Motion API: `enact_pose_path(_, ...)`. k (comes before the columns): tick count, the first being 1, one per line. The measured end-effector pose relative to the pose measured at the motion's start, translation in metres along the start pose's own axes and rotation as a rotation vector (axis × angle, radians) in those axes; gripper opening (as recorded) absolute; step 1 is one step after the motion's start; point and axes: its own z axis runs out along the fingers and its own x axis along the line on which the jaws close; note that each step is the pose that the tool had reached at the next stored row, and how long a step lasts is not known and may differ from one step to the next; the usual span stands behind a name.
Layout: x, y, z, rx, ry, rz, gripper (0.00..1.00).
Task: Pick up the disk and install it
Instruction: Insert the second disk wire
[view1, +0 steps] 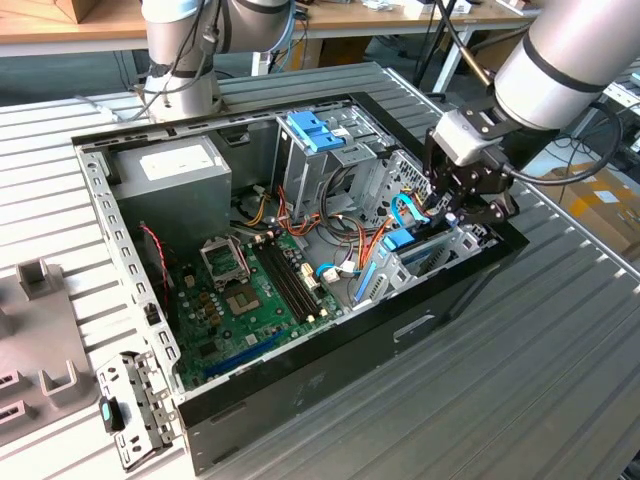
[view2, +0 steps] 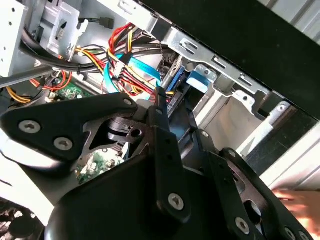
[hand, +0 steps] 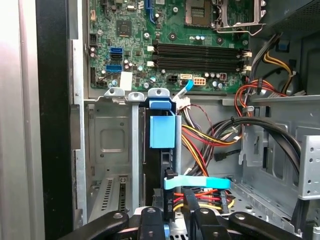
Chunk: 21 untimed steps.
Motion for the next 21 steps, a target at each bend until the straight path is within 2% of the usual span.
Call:
enact_pose_path(3,-0.0021,-0.0008,-0.0128,0.0,0.0001,0.0,0.3)
enact_pose_path(8,-0.0045,-0.0018,-0.0277,0.0002,0.0002,0.0,0.3)
enact_pose_path(12,-0.0046,-0.0014,-0.0287,0.0003,0.0002,0.0,0.3)
enact_pose_path(15,-0.0046,0.0033,-0.0288,0.0002,0.001,0.0,0.3)
enact_pose_path(16,-0.0047,0.0046,-0.0288,0.0001,0.0059,-0.001,0.3)
enact_pose_path(17,-0.005,0.0056,-0.0285,0.0,0.0173,-0.003,0.3)
enact_pose_path(18,-0.0054,0.0063,-0.0284,0.0,0.0233,-0.003,0.3)
enact_pose_path(19,-0.0056,0.0065,-0.0283,-0.0001,0.0257,-0.004,0.3)
enact_pose_path(21,-0.0057,0.0066,-0.0283,0.0,0.026,-0.004,0.3)
